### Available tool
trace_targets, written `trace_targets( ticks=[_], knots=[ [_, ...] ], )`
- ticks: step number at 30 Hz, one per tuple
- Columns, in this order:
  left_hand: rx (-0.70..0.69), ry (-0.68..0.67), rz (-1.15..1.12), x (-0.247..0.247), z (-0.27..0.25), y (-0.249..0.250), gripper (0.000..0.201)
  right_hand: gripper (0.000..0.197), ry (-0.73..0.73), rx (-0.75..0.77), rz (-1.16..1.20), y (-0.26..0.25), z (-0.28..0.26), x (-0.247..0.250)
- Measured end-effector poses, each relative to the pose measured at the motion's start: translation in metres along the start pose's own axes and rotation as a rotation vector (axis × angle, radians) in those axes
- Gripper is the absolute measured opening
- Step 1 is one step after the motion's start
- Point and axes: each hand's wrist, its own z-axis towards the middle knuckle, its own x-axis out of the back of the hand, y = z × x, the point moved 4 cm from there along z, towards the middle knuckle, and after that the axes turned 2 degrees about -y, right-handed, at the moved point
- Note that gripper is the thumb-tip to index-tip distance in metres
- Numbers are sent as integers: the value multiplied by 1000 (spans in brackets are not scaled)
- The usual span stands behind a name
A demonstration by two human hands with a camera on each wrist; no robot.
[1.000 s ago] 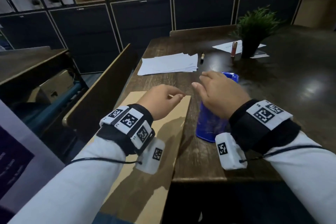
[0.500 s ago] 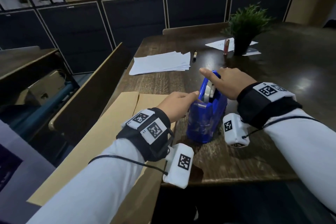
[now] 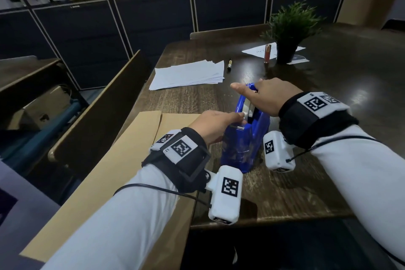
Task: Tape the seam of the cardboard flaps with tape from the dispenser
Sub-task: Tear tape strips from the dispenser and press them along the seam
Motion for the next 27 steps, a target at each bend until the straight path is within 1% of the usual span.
trace_targets(
  ticks=[3,7,11,15,19,21,25,27],
  knots=[
    [5,6,-7,-1,0,0,21,92,9,-10,-19,-1,-1,0],
    [12,6,-86,-1,-6,5,16,93,16,4,-39,-3,0,0],
    [5,-2,-116,4,-10,12,22,92,-12,9,-49,-5,0,-1],
    [-5,-41,-110,6,-15,14,23,89,-64,-37,-40,-7,-2,2],
    [9,-38,-101,10,-17,2,22,94,-60,-64,-21,-6,-1,2],
    [17,-40,-111,12,-18,-3,20,93,-57,-59,-18,-6,0,1],
    [16,-60,-122,12,-22,-8,10,91,-47,-49,-31,-8,0,0],
    [10,-73,-126,12,-23,-10,10,92,-46,-58,-41,-8,0,0]
  ],
)
